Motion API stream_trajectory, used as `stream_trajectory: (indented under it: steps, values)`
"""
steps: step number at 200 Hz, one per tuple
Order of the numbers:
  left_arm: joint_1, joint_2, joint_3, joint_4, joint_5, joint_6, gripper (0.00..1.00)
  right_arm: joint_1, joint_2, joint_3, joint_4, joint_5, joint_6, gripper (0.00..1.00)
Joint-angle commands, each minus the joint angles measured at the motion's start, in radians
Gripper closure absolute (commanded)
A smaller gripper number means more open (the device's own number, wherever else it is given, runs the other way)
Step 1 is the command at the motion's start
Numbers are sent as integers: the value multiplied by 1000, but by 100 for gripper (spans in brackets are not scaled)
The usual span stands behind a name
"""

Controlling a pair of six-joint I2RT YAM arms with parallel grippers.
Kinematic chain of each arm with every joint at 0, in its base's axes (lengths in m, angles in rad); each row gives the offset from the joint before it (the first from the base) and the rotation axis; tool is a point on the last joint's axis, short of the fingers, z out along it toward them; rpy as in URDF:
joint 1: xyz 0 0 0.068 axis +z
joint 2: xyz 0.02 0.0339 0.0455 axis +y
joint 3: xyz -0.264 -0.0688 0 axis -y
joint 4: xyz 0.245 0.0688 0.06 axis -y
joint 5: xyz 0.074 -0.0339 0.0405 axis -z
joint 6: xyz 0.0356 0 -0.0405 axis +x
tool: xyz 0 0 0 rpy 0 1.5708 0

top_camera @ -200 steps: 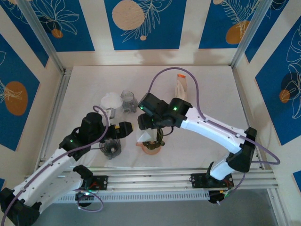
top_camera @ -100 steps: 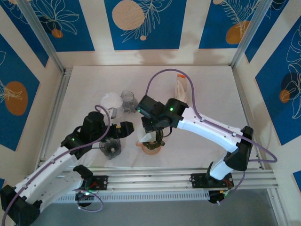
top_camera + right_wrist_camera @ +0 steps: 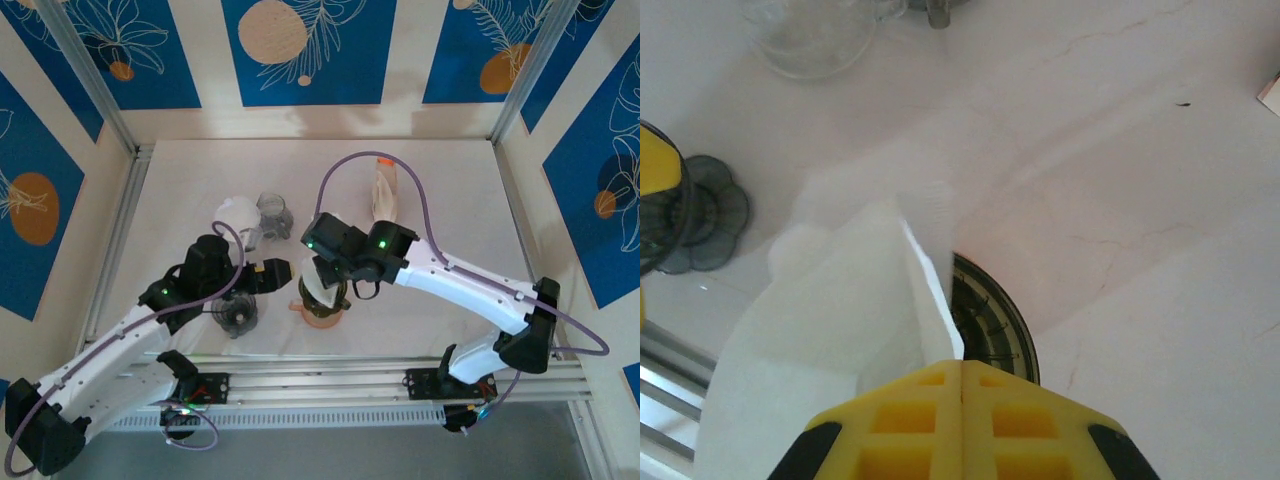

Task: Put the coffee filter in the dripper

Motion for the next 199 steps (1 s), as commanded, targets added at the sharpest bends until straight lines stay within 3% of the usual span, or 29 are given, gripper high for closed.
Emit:
stream_trajectory:
  steps: [1, 59, 125, 199]
  values:
    - [-24, 8, 11, 51, 15, -18, 7, 25, -24, -51, 56, 77, -55, 100]
    - [-66, 38, -19, 93, 8, -37, 8, 44, -13, -114, 81, 126, -34, 100]
    - [-107, 59, -45, 59, -43, -34, 29, 59, -1, -136, 80, 165, -39, 100]
    - [-136, 85, -53, 68, -58, -37, 29, 67, 2, -170, 89, 149, -21, 100]
